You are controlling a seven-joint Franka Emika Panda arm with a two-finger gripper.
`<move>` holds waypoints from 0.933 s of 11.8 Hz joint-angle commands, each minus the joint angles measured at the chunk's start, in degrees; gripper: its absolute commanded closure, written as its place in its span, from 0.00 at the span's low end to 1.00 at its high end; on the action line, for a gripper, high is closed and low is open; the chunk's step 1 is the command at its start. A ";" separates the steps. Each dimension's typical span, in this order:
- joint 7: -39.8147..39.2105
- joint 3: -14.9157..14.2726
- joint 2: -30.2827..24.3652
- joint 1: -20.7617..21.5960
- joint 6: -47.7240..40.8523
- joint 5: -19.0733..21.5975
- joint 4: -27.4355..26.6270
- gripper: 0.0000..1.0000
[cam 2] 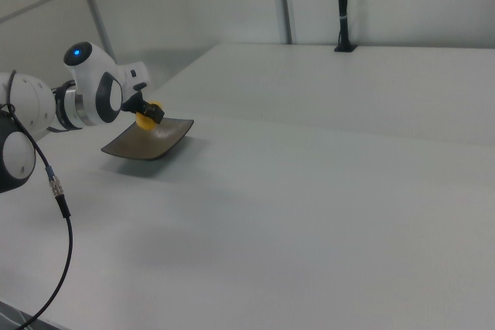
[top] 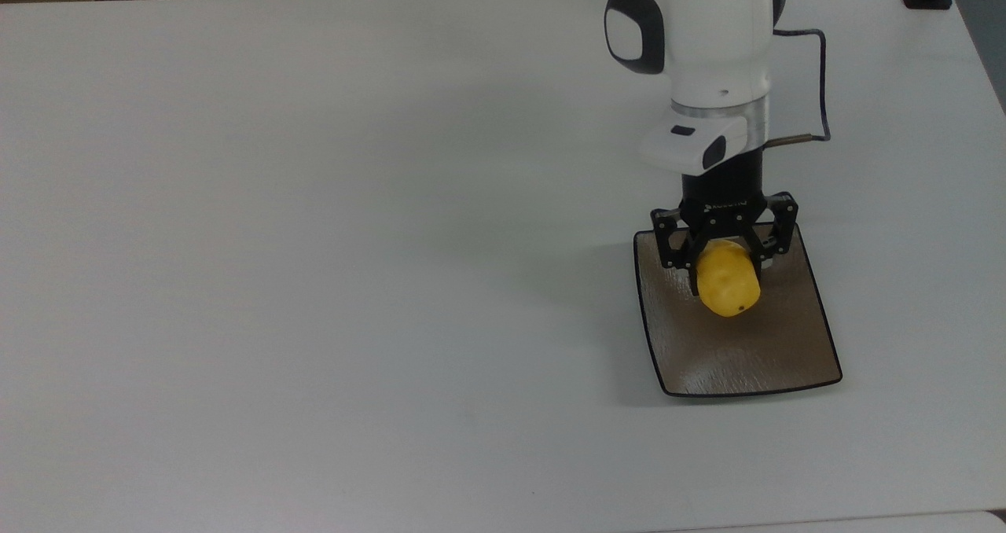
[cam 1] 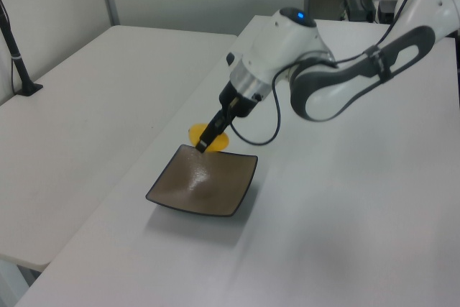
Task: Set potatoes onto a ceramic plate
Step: 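Lower the potato onto the plate and open the gripper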
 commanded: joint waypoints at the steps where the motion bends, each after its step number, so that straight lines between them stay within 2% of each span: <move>1: 2.65 -0.57 4.96 1.09 3.58 -1.34 3.06 0.70; 3: 2.83 -0.04 6.20 1.09 4.82 -1.34 3.06 0.58; 4: 2.83 0.05 6.72 1.09 5.09 -1.43 3.06 0.56; 5: 2.92 0.14 6.82 1.09 5.09 -1.34 3.06 0.44; 8: 2.92 0.22 6.82 1.09 5.09 -2.82 2.97 0.33; 9: 2.92 0.57 6.82 1.09 5.00 -4.14 2.80 0.00; 10: 3.00 0.66 6.73 1.18 4.83 -6.24 2.53 0.00; 11: 3.09 0.67 6.73 1.18 4.82 -6.61 2.53 0.00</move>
